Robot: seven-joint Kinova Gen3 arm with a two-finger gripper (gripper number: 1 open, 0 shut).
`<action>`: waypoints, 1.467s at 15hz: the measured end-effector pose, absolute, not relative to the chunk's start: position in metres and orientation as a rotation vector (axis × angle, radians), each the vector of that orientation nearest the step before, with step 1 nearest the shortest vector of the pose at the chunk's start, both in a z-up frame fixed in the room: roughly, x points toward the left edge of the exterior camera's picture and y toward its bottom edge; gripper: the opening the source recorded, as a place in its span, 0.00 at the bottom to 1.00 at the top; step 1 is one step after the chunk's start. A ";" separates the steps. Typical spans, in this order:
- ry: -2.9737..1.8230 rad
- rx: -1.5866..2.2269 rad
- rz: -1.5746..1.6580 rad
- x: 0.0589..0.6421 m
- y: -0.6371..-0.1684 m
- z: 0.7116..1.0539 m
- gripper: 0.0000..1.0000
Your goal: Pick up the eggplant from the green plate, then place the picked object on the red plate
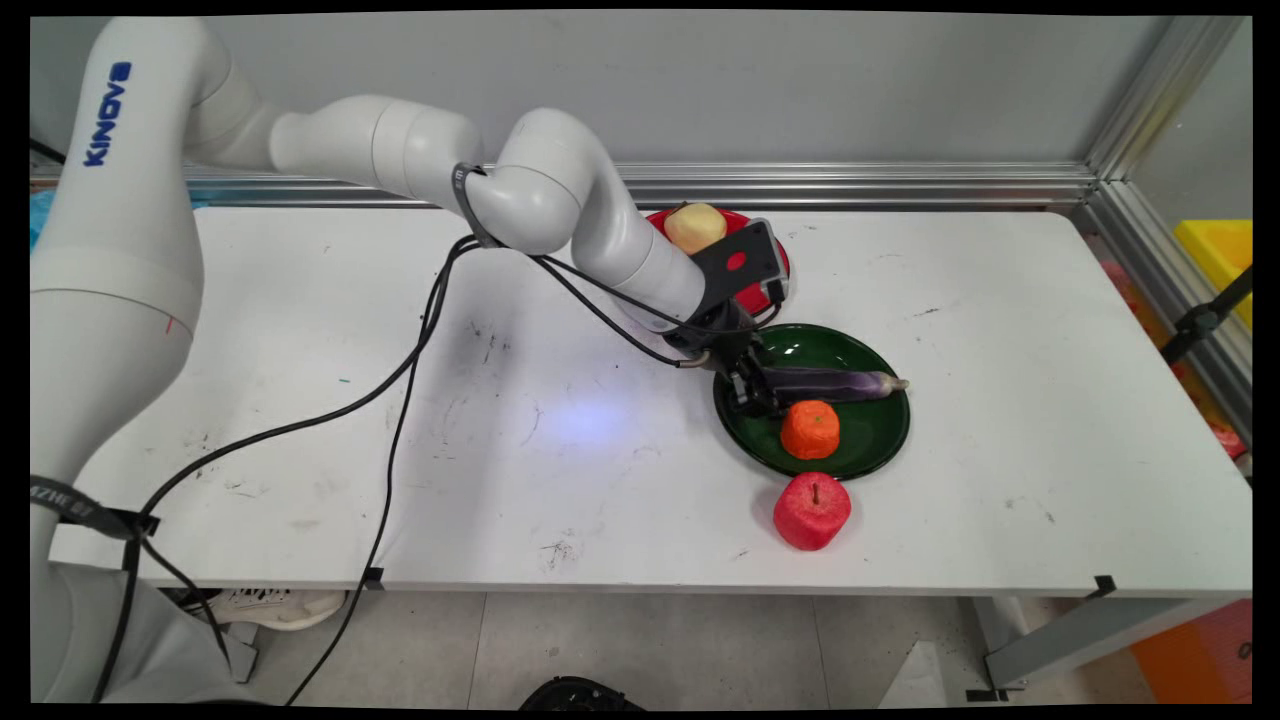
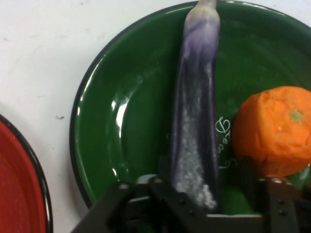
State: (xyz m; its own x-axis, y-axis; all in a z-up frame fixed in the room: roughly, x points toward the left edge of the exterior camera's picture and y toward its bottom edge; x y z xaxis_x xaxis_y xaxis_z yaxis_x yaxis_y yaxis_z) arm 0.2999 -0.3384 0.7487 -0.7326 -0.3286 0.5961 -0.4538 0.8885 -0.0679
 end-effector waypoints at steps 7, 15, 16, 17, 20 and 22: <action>-2.454 0.555 0.283 0.301 -0.339 0.752 0.00; -2.445 0.550 0.301 0.312 -0.351 0.784 0.00; -2.447 0.553 0.306 0.316 -0.354 0.789 0.00; -2.450 0.558 0.314 0.322 -0.356 0.795 0.00; -2.465 0.577 0.340 0.342 -0.364 0.808 0.00; -2.479 0.588 0.364 0.359 -0.371 0.814 0.00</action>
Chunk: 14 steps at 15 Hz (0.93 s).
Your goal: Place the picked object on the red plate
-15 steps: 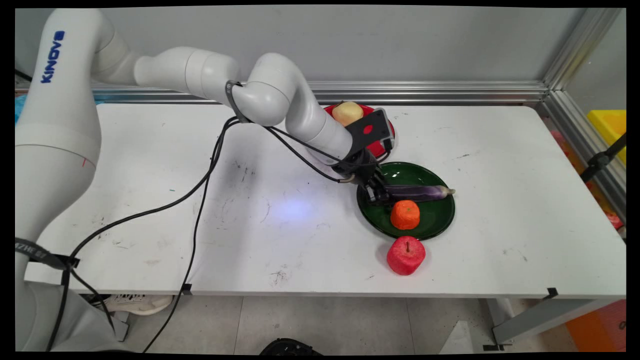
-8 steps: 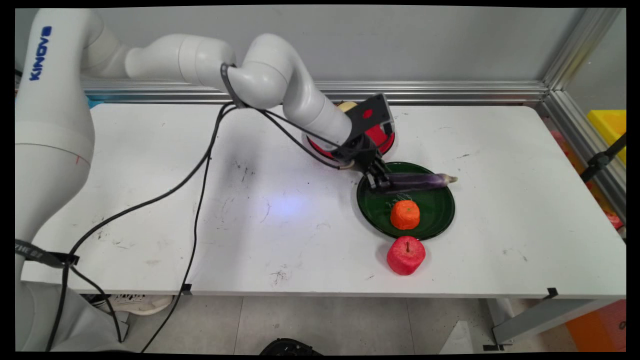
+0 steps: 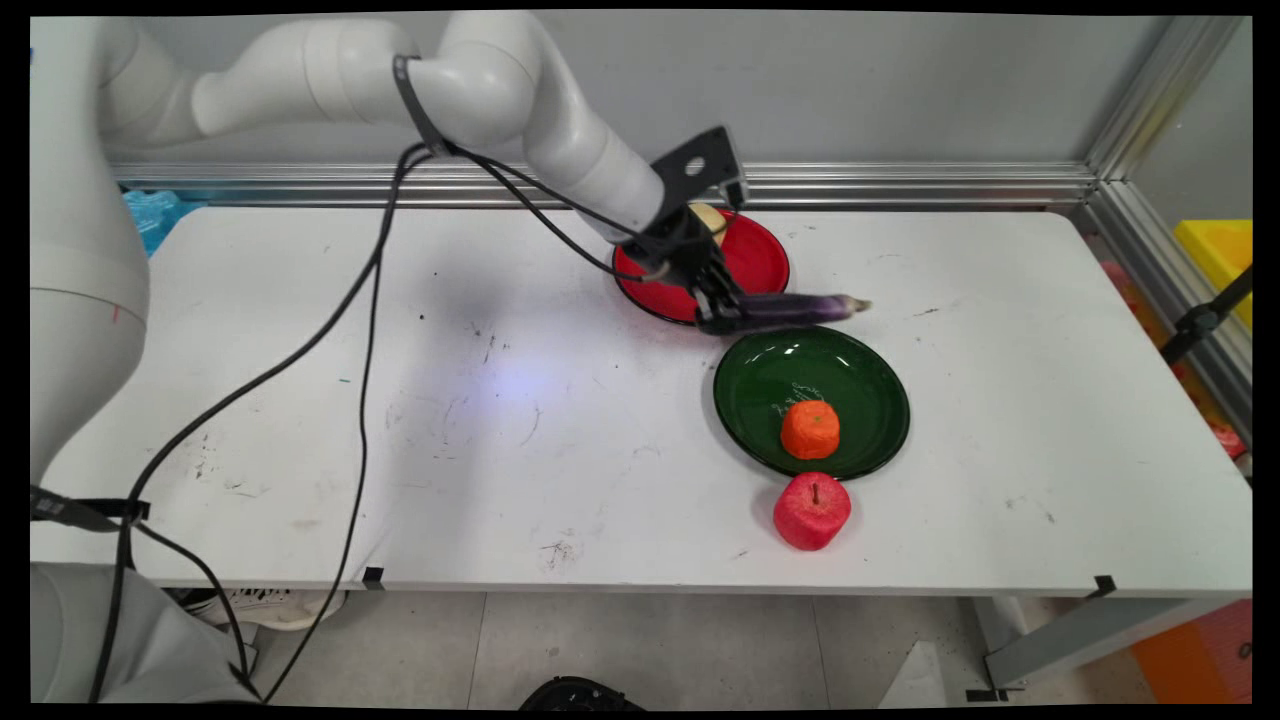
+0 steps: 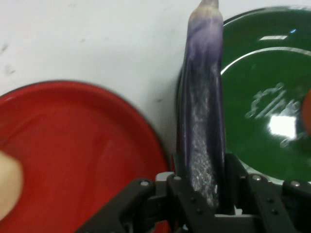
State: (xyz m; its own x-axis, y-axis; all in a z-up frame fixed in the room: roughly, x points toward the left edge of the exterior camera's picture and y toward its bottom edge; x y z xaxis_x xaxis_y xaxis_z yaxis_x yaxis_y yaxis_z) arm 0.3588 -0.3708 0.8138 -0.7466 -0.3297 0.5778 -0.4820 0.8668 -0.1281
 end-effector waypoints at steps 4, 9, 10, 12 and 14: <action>-2.504 0.606 0.419 0.391 -0.385 0.820 0.00; -2.515 0.613 0.490 0.425 -0.408 0.817 0.00; -2.513 0.613 0.502 0.430 -0.413 0.815 0.00; -2.505 0.612 0.518 0.437 -0.422 0.812 0.00; -2.498 0.617 0.521 0.443 -0.429 0.808 0.00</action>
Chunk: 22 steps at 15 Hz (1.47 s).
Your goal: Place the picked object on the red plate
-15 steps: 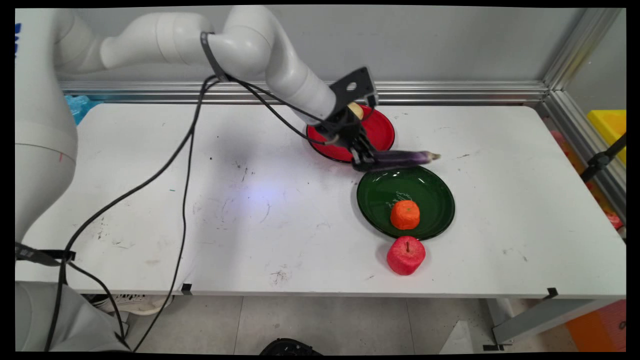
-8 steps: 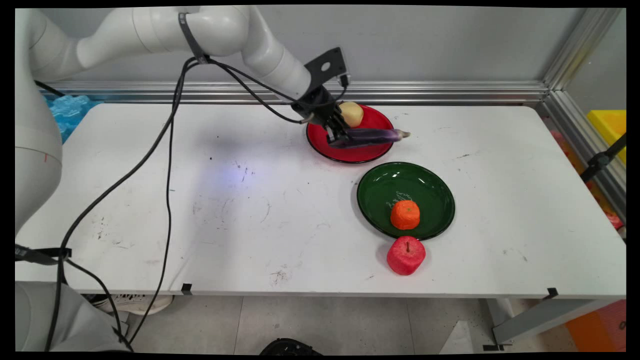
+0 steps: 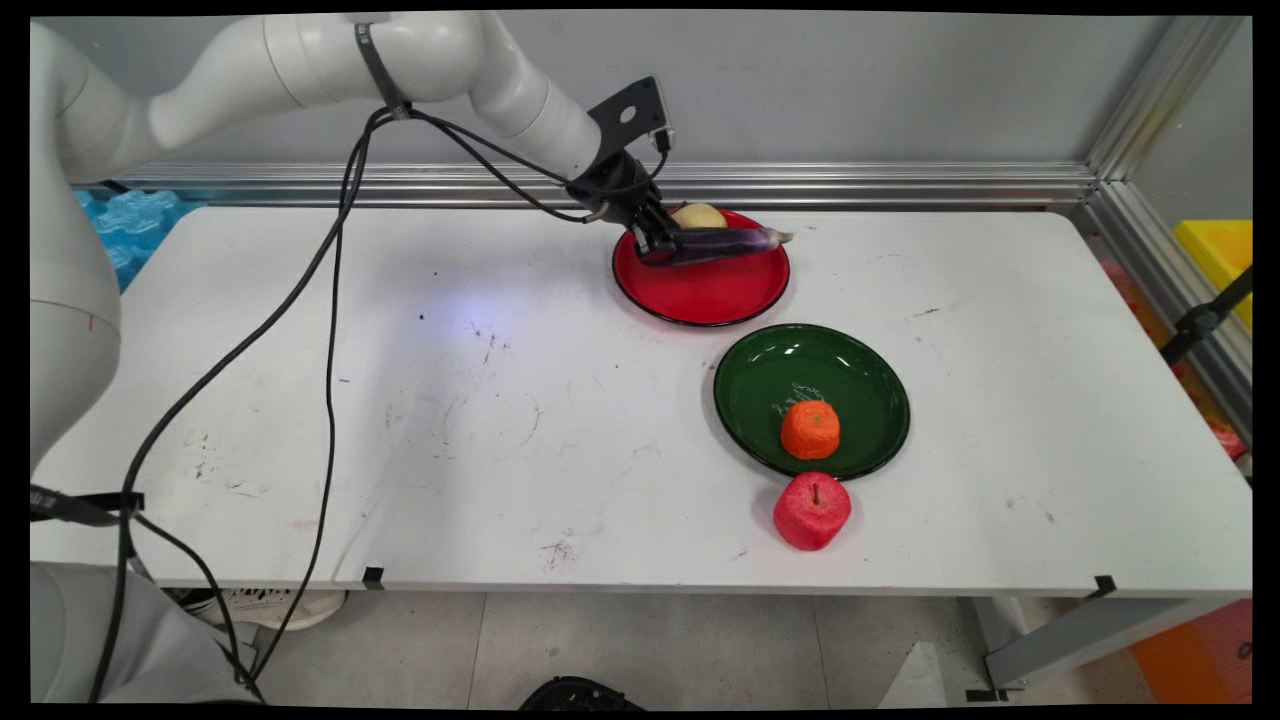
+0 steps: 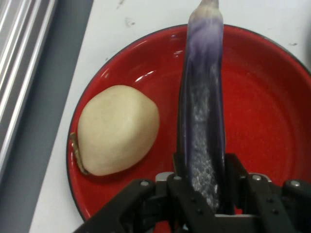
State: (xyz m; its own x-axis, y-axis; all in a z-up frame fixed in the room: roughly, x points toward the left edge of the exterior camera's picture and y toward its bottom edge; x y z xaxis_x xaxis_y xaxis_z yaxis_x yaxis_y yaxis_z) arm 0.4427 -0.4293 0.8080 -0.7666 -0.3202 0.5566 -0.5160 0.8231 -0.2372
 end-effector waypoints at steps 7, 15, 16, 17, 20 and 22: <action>-2.477 0.647 0.507 0.453 -0.441 0.794 0.00; -2.455 0.671 0.480 0.455 -0.445 0.775 0.00; -2.451 0.673 0.475 0.454 -0.445 0.773 0.00; -2.448 0.676 0.472 0.453 -0.444 0.772 0.00; -2.439 0.684 0.459 0.452 -0.442 0.766 0.00; -2.434 0.689 0.453 0.451 -0.441 0.762 1.00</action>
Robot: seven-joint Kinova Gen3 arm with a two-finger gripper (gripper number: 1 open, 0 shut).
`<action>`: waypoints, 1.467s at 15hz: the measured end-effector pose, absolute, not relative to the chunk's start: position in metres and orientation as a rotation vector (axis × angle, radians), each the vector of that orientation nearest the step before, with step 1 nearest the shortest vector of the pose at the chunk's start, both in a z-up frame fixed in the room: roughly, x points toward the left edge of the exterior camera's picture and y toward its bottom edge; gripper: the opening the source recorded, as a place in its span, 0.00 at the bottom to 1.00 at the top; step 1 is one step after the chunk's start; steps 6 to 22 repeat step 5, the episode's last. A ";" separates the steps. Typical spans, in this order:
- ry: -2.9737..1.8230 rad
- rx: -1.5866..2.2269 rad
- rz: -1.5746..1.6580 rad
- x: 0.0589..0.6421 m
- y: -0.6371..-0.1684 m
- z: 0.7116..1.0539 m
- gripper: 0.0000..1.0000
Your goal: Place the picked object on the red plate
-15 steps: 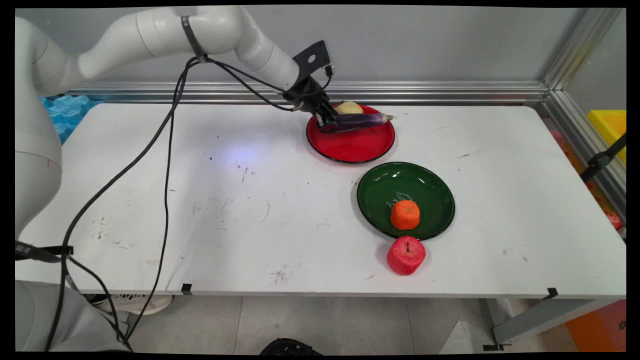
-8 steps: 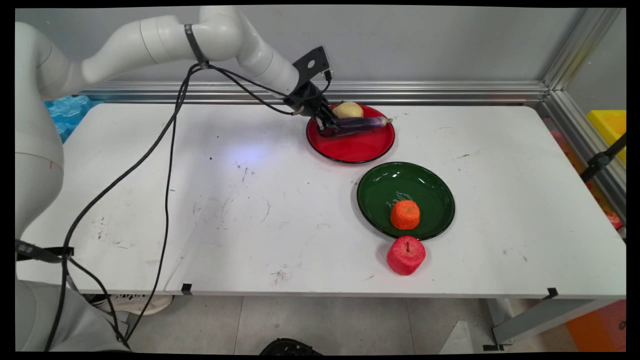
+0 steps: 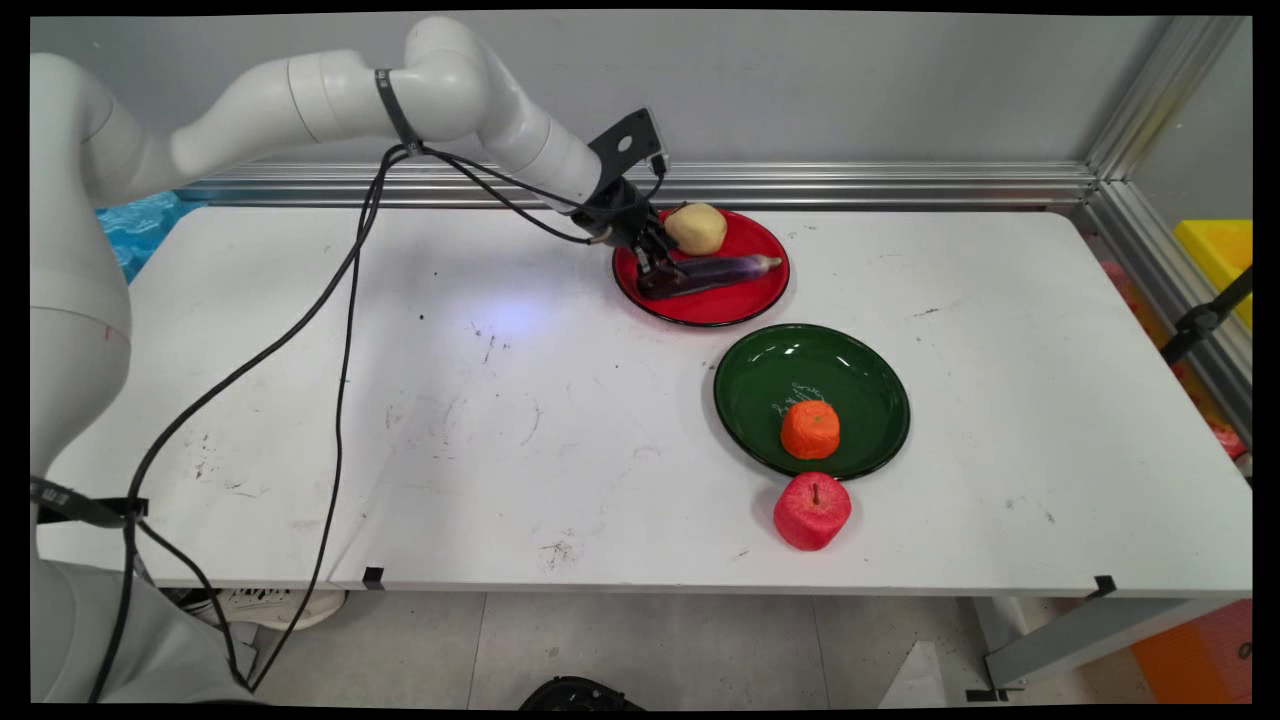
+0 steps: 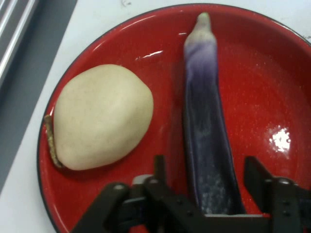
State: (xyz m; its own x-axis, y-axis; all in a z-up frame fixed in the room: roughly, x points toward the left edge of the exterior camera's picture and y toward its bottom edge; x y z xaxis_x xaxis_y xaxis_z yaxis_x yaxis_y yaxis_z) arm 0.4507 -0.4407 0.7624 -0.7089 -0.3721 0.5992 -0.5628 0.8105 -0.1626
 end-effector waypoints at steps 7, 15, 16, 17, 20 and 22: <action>-2.428 0.699 0.448 0.450 -0.438 0.760 1.00; -2.428 0.699 0.448 0.450 -0.438 0.760 1.00; -2.428 0.699 0.448 0.450 -0.438 0.760 1.00; -2.428 0.699 0.448 0.450 -0.438 0.760 1.00; -2.428 0.699 0.448 0.450 -0.438 0.760 1.00; -2.428 0.699 0.448 0.450 -0.438 0.760 1.00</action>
